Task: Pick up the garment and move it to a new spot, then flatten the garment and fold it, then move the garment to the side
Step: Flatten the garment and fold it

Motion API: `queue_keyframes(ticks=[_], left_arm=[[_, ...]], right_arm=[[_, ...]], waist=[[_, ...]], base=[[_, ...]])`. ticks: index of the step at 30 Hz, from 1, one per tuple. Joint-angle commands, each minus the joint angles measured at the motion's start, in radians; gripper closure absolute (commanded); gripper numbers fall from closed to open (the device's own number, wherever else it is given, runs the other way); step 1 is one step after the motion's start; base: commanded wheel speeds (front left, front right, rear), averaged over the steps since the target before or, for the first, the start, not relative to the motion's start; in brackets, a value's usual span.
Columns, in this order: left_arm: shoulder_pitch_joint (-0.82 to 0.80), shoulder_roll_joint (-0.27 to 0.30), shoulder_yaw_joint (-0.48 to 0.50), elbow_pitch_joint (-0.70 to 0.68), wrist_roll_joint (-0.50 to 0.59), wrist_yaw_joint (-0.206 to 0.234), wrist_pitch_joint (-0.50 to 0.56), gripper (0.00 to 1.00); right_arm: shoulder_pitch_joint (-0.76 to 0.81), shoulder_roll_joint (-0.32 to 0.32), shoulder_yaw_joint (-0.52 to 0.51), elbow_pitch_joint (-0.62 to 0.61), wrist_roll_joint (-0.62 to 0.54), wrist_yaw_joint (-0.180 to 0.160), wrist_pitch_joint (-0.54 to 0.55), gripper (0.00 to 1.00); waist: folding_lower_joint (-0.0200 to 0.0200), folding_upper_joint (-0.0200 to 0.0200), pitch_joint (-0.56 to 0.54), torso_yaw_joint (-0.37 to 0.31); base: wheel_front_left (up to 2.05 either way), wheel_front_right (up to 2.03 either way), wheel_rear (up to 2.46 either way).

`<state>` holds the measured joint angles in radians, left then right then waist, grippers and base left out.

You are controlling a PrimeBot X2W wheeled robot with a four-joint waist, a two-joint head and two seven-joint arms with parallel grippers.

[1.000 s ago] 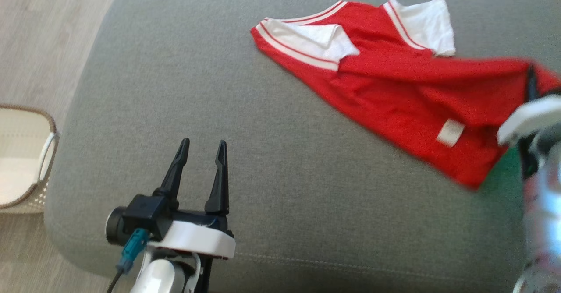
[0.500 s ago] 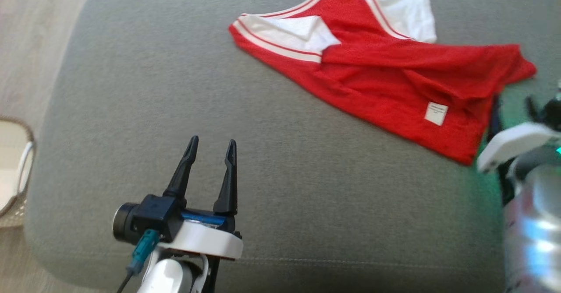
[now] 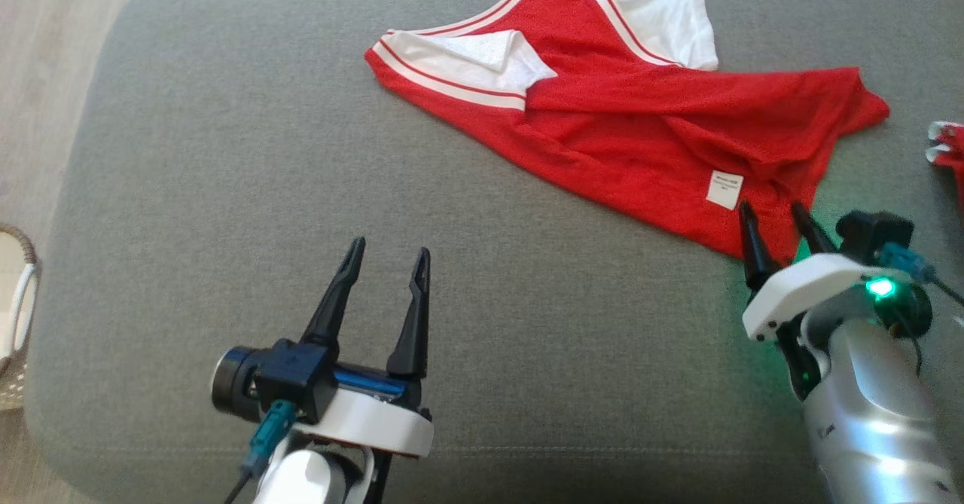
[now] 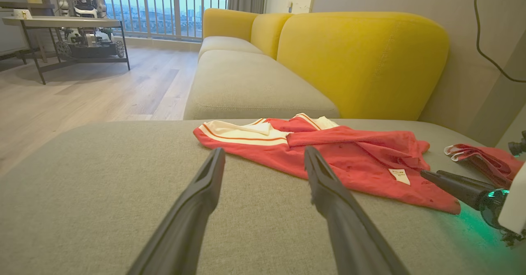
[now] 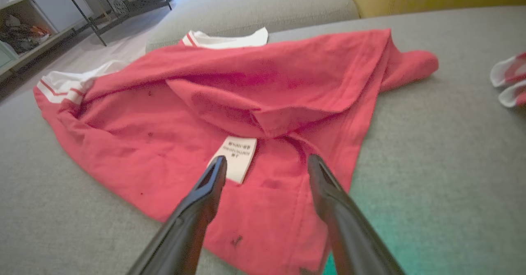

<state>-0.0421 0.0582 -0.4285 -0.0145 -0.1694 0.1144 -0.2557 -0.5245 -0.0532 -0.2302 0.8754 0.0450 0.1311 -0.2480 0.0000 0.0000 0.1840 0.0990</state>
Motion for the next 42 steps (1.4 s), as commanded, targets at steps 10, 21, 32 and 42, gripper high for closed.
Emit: queue_keyframes(ticks=[10, 21, 32, 42], left_arm=[[-0.023, -0.008, -0.004, -0.024, -0.007, 0.002, -0.006, 0.00], [-0.033, -0.008, -0.023, -0.022, -0.007, 0.008, -0.006, 0.00], [-0.034, -0.008, -0.003, -0.028, 0.007, 0.016, -0.006, 0.00], [-0.031, -0.007, 0.024, -0.033, 0.031, 0.008, -0.006, 0.00]], right_arm=[[-0.098, 0.003, -0.188, 0.061, -0.263, 0.000, -0.014, 0.00], [-0.156, 0.003, -0.383, 0.139, -0.492, 0.000, -0.011, 1.00], [-0.248, 0.003, -0.300, 0.167, -0.199, 0.000, -0.013, 1.00], [0.018, 0.003, -0.087, -0.094, 0.052, 0.000, 0.003, 1.00]], waist=[[0.0000, 0.0000, 0.003, 0.069], [0.0000, 0.0000, 0.025, 0.099], [0.0000, 0.0000, 0.039, 0.011], [0.0000, 0.0000, 0.042, -0.121]], base=[[0.00, 0.00, 0.00], [0.00, 0.00, 0.00], [0.00, 0.00, 0.00], [0.00, 0.00, 0.00]])
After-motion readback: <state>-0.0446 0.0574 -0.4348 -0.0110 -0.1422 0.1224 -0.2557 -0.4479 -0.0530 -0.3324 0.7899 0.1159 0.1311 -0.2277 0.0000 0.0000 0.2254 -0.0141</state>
